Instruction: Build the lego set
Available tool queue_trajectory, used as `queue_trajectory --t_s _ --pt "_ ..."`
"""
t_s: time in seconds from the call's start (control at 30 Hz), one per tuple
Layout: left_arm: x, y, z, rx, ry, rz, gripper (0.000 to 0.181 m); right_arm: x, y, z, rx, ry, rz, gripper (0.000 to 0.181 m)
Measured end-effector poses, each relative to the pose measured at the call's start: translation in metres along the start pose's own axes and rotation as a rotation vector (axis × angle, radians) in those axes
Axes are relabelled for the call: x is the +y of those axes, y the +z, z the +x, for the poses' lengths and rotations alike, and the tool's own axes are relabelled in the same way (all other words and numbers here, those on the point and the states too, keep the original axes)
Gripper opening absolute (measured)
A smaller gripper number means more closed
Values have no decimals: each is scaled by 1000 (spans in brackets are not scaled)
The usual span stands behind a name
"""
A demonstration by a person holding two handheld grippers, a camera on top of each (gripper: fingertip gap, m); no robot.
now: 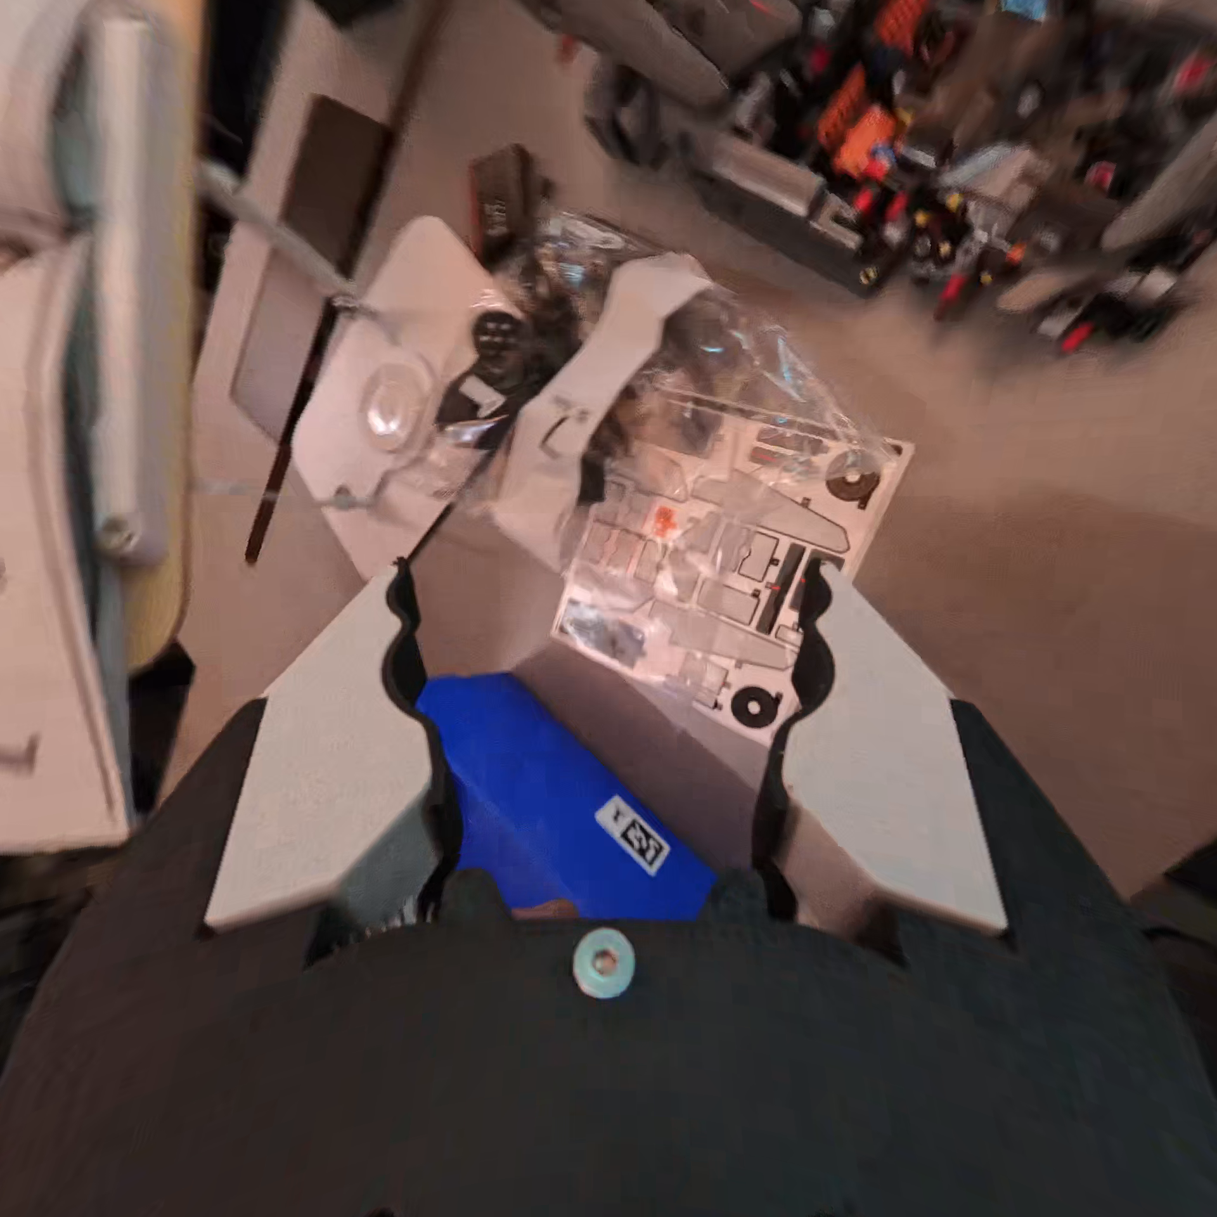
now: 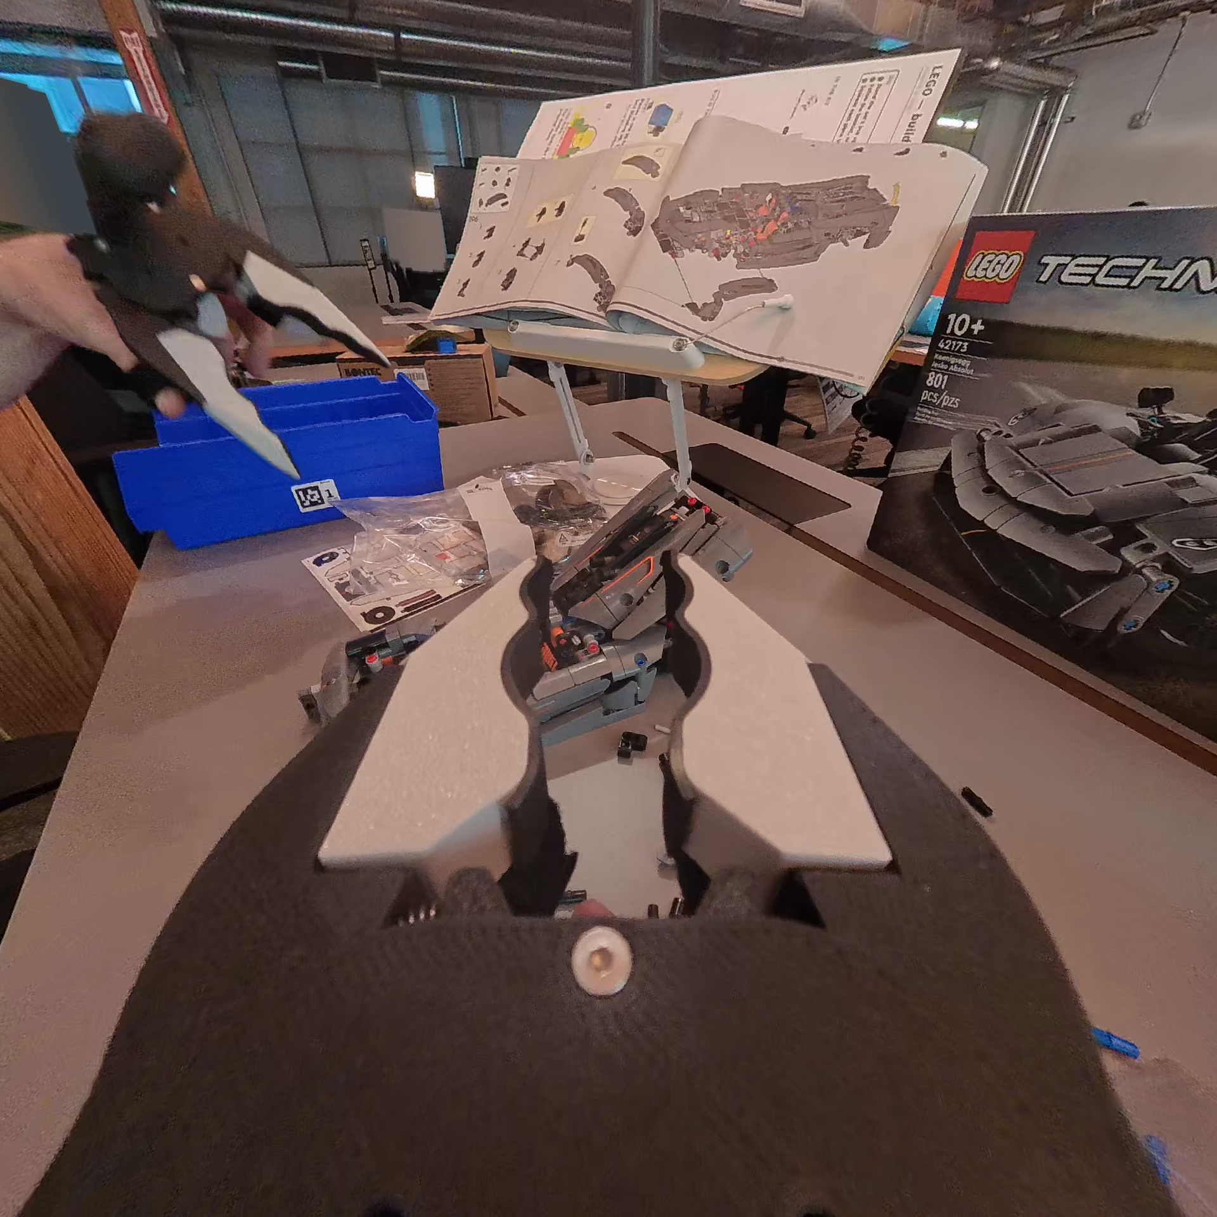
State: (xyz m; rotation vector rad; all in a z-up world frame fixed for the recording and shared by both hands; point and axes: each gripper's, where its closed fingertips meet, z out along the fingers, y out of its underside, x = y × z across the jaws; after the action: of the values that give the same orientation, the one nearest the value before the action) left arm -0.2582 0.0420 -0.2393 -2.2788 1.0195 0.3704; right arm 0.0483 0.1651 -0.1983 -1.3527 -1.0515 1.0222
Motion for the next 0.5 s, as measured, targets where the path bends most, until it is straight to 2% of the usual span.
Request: queue_trajectory --t_s 0.07,0.17,0.2,0.27,0.33,0.43,0.5 --pt "-10 40 26 45 126 -41 110 2 0 2 1 4 -6 33" --pt "6 85 37 18 273 -169 103 5 1 2 -6 20 -8 31" --pt "7 92 44 42 277 -164 93 6 2 2 -11 24 -11 31" --pt "3 98 49 61 254 -135 61 6 4 -1 -17 20 -18 31" --pt "1 98 41 3 294 -113 26 6 5 -4 -22 7 -22 30" --pt "-4 91 32 -43 289 -103 2 5 6 -8 -29 0 -22 30" --pt "-12 83 23 -77 265 -73 0 6 7 -8 -33 2 -22 29"
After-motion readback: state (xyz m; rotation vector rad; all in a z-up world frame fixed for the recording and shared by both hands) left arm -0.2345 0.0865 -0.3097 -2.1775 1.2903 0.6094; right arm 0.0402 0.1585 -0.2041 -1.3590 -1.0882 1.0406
